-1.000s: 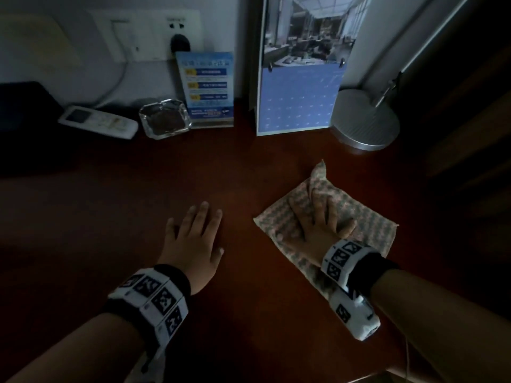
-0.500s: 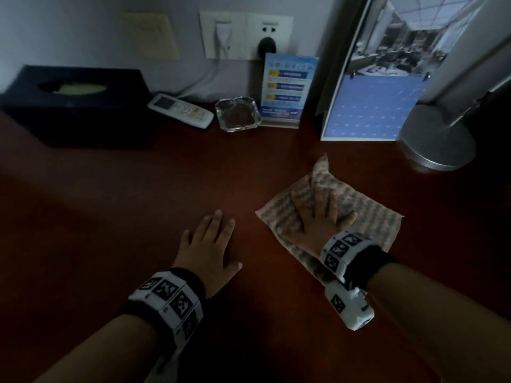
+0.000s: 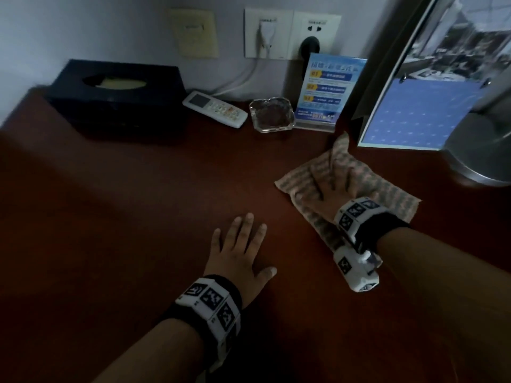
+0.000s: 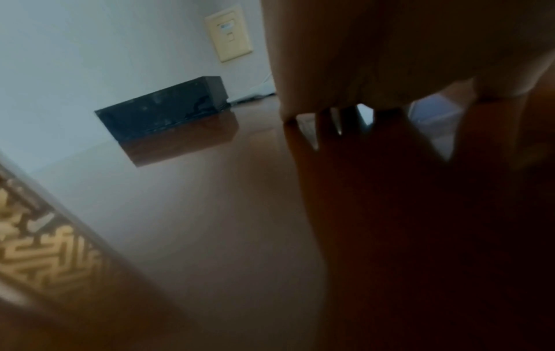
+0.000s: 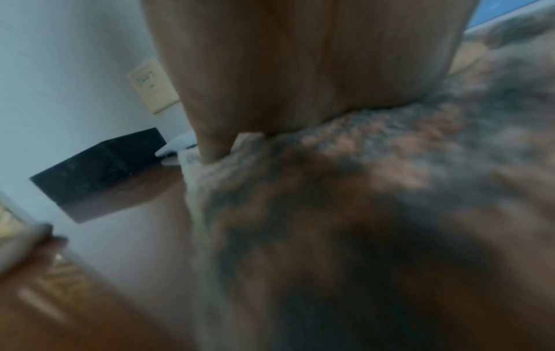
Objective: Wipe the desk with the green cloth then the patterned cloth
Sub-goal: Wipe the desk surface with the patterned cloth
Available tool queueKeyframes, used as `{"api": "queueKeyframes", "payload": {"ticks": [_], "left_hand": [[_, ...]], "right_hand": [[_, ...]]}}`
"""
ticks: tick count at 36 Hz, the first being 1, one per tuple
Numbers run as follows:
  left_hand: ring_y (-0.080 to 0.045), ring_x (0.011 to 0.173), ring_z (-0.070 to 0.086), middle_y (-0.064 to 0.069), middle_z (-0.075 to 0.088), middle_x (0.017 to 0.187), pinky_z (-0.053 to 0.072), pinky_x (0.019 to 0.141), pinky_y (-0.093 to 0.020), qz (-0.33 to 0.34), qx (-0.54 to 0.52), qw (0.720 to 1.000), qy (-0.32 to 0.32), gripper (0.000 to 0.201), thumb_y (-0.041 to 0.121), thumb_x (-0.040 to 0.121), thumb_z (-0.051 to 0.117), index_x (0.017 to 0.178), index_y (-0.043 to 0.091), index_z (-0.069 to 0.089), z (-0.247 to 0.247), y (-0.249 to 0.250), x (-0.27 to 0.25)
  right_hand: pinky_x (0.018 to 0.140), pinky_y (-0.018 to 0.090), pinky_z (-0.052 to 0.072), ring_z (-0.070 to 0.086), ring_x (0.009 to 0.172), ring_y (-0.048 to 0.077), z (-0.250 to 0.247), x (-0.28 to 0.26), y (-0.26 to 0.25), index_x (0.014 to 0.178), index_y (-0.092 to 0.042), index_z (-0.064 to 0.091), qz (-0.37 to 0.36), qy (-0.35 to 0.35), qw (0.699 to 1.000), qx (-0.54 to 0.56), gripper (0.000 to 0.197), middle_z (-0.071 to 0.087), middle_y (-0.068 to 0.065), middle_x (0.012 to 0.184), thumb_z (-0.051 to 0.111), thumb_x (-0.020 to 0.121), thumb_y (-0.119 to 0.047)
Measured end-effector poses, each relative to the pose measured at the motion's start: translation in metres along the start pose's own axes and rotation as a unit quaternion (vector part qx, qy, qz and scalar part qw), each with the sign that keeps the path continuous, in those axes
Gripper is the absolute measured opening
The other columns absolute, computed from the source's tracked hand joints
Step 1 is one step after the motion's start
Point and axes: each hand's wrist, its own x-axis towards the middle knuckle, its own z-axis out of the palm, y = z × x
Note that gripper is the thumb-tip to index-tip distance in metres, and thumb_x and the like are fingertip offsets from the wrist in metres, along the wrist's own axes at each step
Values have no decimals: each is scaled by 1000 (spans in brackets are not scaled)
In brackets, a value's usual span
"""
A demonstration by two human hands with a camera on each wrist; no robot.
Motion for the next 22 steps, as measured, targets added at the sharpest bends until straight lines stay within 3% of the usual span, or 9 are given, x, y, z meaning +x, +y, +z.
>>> {"api": "queueKeyframes", "payload": {"ticks": [1,2,4,5,8,11,16,20,22], "left_hand": [[-19,140,-31,2,-38,149,-10,115,-51,-4,0,1000,-3,80,68,90,18,144,31,-26,0,1,0],[-19,139,-31,1,-38,149,-10,115,-52,-7,0,1000,-3,80,69,90,18,144,30,-26,0,2,0],[-20,140,-30,0,-37,150,-11,114,-53,-12,1,1000,1,80,69,90,18,145,30,-25,0,4,1],[-21,140,-30,0,-36,150,-11,114,-53,-14,1,1000,0,80,69,90,18,145,29,-25,0,5,1],[-21,140,-30,0,-35,151,-11,114,-53,-20,-6,1000,-6,81,68,90,21,145,29,-24,-1,7,2],[-21,141,-28,0,-29,154,-11,114,-53,-23,-17,1000,-8,81,66,90,25,147,29,-20,-3,9,2],[-21,143,-23,1,-22,156,-10,114,-53,-23,-25,999,-3,81,65,90,28,149,29,-14,-5,8,3],[-23,144,-19,1,-20,157,-5,115,-53,-19,-22,999,-38,81,66,90,28,149,30,-14,-15,8,2],[-27,143,-2,1,-2,157,10,114,-50,-3,-19,1000,-16,74,59,92,34,150,28,2,-30,8,0]], "right_hand": [[109,67,-6,-28,139,38,-1,1,-5,144,-50,-10,1,1,1000,3,99,-27,0,156,9,59,-98],[110,66,-8,-28,139,39,-2,2,-10,145,-47,-12,-4,3,1000,2,104,-27,2,156,10,58,-98],[109,64,-14,-32,137,38,-5,1,-24,144,-44,-20,-28,-6,999,-33,120,-29,0,155,-6,40,-101],[109,62,-17,-34,137,36,-6,1,-35,144,-41,-23,-43,-19,998,-51,119,-30,0,155,-6,41,-99],[109,63,-14,-37,135,37,-10,-2,-69,143,-43,-22,-88,-32,995,-32,112,-32,3,153,7,49,-96],[108,67,-10,-35,135,37,-8,-10,-101,143,-49,-17,-145,-36,988,-36,91,-38,-1,150,26,72,-87],[103,72,-11,-30,139,31,-12,-20,-113,142,-56,-9,-168,-58,984,-30,80,-36,-11,150,35,79,-80],[112,54,-10,-18,145,23,-20,-36,-90,148,-45,9,-189,-58,977,76,69,-18,-8,158,46,90,-58],[117,41,0,-2,147,20,-18,-49,-70,149,-36,19,-207,-20,967,146,66,0,-4,160,52,92,-46]]}}
